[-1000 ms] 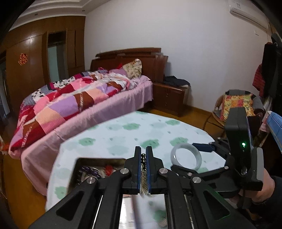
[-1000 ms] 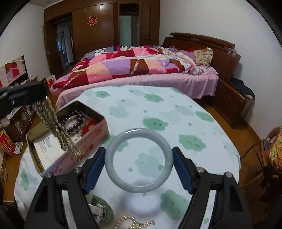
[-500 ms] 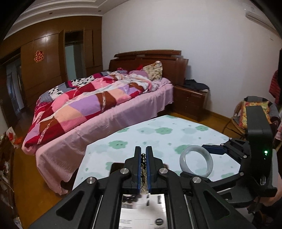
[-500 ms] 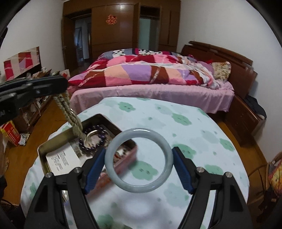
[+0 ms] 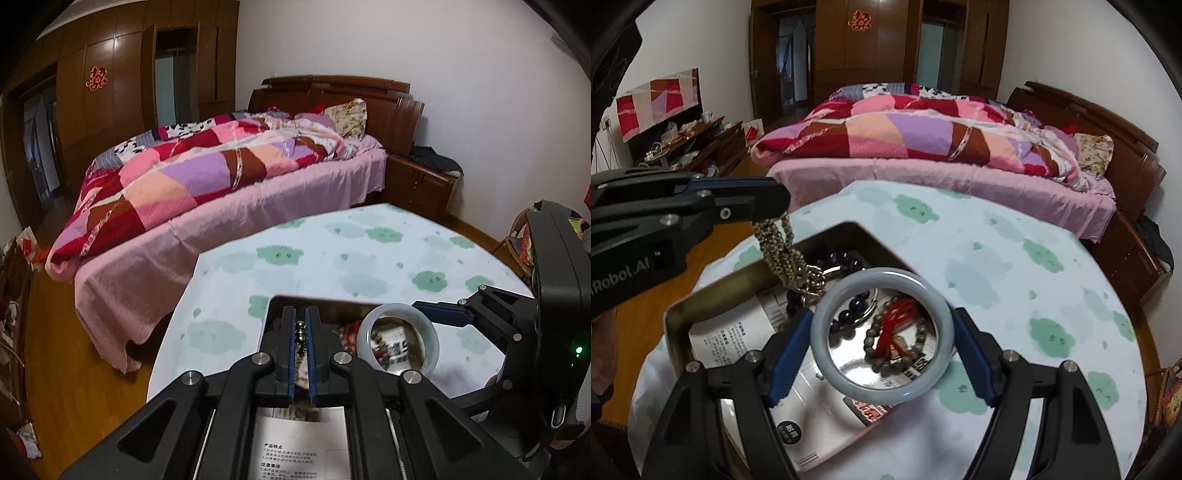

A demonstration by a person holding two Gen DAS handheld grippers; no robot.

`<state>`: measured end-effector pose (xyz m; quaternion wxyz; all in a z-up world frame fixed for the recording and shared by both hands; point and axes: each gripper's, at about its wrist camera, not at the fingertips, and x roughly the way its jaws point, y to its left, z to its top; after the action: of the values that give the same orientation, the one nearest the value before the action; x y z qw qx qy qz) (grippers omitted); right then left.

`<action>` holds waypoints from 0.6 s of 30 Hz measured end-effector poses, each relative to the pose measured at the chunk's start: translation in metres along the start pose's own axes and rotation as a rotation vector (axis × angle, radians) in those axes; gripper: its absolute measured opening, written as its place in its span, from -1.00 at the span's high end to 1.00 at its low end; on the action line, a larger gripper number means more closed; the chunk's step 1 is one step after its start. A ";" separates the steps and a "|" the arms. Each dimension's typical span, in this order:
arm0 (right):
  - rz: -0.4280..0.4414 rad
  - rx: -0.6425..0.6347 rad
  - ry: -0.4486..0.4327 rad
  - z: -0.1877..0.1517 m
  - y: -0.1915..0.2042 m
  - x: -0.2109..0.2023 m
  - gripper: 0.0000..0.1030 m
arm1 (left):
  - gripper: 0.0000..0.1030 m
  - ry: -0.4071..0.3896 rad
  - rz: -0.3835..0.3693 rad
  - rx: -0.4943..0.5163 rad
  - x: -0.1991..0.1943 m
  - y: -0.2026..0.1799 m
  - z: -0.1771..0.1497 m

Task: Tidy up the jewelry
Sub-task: 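Drop the gold chain into the tin with the left tool while the right tool drops the bangle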

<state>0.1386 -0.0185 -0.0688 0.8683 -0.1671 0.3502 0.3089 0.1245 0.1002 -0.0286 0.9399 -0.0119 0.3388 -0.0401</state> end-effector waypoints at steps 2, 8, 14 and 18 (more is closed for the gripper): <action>0.007 -0.006 0.016 -0.003 0.002 0.005 -0.51 | 0.93 0.020 -0.001 -0.006 0.006 0.002 -0.005; 0.015 -0.026 0.059 -0.010 0.007 0.013 -0.51 | 0.92 0.068 -0.006 0.004 0.017 -0.003 -0.021; 0.018 -0.047 0.075 -0.012 0.015 0.014 -0.52 | 0.91 0.094 0.017 0.014 0.024 -0.005 -0.033; 0.030 -0.056 0.086 -0.012 0.018 0.019 -0.52 | 0.89 0.096 0.029 0.006 0.023 -0.002 -0.033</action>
<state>0.1317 -0.0028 -0.0918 0.8429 -0.1991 0.3809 0.3238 0.1215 0.0962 -0.0684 0.9230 -0.0021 0.3837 -0.0278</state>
